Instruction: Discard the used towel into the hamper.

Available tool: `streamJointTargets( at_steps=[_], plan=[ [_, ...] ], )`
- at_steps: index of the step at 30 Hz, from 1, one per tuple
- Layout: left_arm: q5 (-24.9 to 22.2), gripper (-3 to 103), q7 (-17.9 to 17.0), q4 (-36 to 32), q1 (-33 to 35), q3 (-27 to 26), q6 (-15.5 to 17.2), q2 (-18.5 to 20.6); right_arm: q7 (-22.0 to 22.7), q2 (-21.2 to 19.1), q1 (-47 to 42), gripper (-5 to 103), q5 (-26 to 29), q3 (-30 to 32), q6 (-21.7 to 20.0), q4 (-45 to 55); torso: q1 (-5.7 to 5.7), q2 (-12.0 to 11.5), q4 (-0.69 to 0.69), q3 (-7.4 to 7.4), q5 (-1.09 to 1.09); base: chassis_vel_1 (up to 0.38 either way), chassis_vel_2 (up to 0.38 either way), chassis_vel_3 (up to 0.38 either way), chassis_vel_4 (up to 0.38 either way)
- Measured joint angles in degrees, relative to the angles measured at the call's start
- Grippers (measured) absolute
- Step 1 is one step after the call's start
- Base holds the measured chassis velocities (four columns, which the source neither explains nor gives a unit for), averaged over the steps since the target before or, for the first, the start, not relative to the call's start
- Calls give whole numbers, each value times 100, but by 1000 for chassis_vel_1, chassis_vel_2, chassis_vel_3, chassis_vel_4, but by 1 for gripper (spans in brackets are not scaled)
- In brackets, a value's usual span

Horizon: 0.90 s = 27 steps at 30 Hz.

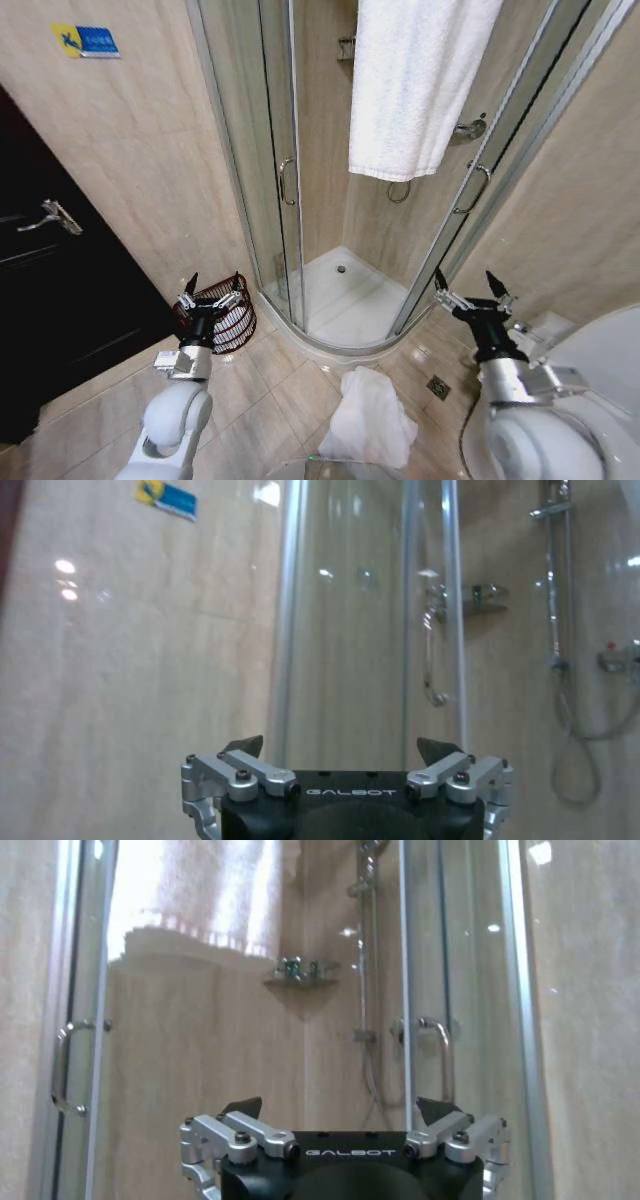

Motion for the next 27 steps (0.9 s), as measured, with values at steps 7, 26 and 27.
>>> streamJointTargets(
  at_steps=[7, 26, 27],
  plan=[
    [105, 100, 1, 302, -224, 339, 53, 48, 330, -1013, 782, 100, 1018, 140, -281, 1, -7, -18, 2, -9, 3, 0, 0, 0, 0],
    [308, 100, -82, 706, -406, 156, 99, 97, 767, -4023, 4615, 100, 4239, -313, -785, -693, -20, -45, 1, -25, 0, 0, 0, 0, 0],
    [316, 100, -81, 708, -425, 167, 111, 89, 765, -4113, 5003, 100, 4426, -542, -828, -889, -21, -46, 1, -26, -5, 0, 0, 0, 0]
  ],
)
